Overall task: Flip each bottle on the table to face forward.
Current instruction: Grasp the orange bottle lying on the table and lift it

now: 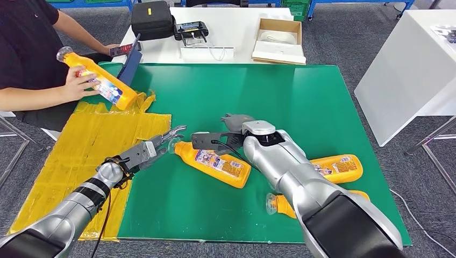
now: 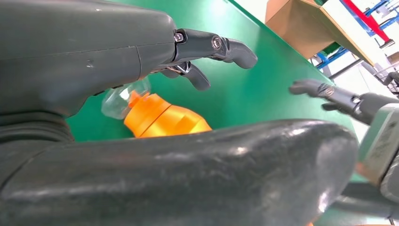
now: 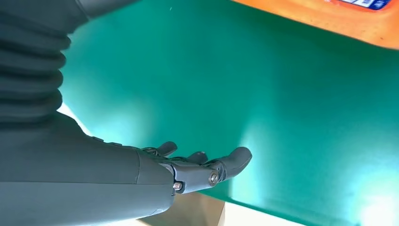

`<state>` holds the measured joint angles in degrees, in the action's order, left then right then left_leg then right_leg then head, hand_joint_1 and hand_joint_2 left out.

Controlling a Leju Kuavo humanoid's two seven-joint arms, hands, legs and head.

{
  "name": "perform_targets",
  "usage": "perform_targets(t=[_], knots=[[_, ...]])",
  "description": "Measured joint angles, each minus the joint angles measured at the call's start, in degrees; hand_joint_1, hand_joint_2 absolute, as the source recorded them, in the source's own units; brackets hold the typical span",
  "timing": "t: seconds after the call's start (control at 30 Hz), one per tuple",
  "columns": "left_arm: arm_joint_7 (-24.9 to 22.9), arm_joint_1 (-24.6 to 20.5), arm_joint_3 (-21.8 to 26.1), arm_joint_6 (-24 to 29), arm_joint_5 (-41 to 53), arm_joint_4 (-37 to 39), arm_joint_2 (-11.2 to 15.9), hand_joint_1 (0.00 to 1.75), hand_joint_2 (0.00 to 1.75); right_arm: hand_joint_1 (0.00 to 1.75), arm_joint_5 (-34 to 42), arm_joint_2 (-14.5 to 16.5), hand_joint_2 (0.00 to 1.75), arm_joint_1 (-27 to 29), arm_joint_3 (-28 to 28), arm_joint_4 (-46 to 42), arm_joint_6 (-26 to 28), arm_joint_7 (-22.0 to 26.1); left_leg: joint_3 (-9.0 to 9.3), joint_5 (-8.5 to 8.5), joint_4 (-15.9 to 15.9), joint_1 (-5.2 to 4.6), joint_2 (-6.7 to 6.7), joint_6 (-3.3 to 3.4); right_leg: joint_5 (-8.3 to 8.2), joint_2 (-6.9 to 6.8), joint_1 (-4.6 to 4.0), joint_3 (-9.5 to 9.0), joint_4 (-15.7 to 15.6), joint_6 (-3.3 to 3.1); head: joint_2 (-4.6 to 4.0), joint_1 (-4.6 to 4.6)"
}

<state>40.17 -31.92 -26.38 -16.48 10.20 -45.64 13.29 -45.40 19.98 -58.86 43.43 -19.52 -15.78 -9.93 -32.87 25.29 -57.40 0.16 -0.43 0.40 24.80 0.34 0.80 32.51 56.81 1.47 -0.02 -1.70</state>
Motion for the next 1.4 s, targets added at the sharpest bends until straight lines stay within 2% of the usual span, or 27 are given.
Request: perform_targets(t=[0.17,0.43,0.87,0.93,1.0,1.07,1.4], knots=[[0.00,0.22,0.05,0.11,-0.01,-0.20,0.00,0.00,0.00,0.00,-0.51,0.09,1.75,1.65,-0.01,0.09,1.83,-0.35,-0.05,0.00,0.01,0.03,0.01,0.00,0.00,0.00,-0.01,0.05,0.00,0.00,0.00,0.00],[0.00,0.51,0.15,0.13,0.10,-0.31,-0.01,0.00,0.00,0.00,1.84,0.65,1.75,7.58,1.88,-0.01,3.40,-2.52,-0.06,0.00,0.01,0.02,0.03,0.00,0.00,0.00,-0.01,0.08,0.00,0.00,0.00,0.00],[0.00,1.19,0.45,0.34,0.34,-0.61,-0.04,0.00,0.00,0.02,7.12,0.81,1.75,10.87,6.69,-1.62,6.09,-5.87,-0.06,0.00,0.01,0.02,0.03,0.00,0.00,0.00,-0.01,0.08,0.00,0.00,0.00,-0.01],[0.00,1.26,0.56,0.35,0.57,-0.65,-0.04,0.00,0.00,0.71,7.70,0.81,1.75,11.17,7.89,-1.63,5.68,-6.65,-0.06,0.00,0.01,0.02,0.04,0.00,0.00,0.00,-0.01,0.08,0.00,0.00,0.00,0.00],[0.00,1.30,0.62,0.35,0.73,-0.66,-0.04,0.00,0.00,1.56,8.24,0.81,1.75,11.40,9.02,-1.63,4.93,-7.11,-0.06,0.00,0.01,0.02,0.04,0.00,0.00,0.00,-0.01,0.09,0.00,0.00,0.00,0.00],[0.00,1.34,0.69,0.34,0.78,-0.66,-0.04,0.00,0.00,1.75,8.81,0.81,1.75,11.67,10.24,-1.63,4.28,-7.31,-0.06,0.00,0.01,0.02,0.04,0.00,0.00,0.00,-0.01,0.08,0.00,0.00,0.00,0.00],[0.00,1.99,2.02,-1.40,-0.99,-0.84,-0.16,0.00,0.00,1.75,11.48,0.79,1.75,12.11,14.88,-1.58,4.74,-7.62,-0.04,0.00,0.01,0.02,0.11,0.00,-0.01,0.01,-0.01,0.09,0.00,-0.01,0.00,-0.01]])
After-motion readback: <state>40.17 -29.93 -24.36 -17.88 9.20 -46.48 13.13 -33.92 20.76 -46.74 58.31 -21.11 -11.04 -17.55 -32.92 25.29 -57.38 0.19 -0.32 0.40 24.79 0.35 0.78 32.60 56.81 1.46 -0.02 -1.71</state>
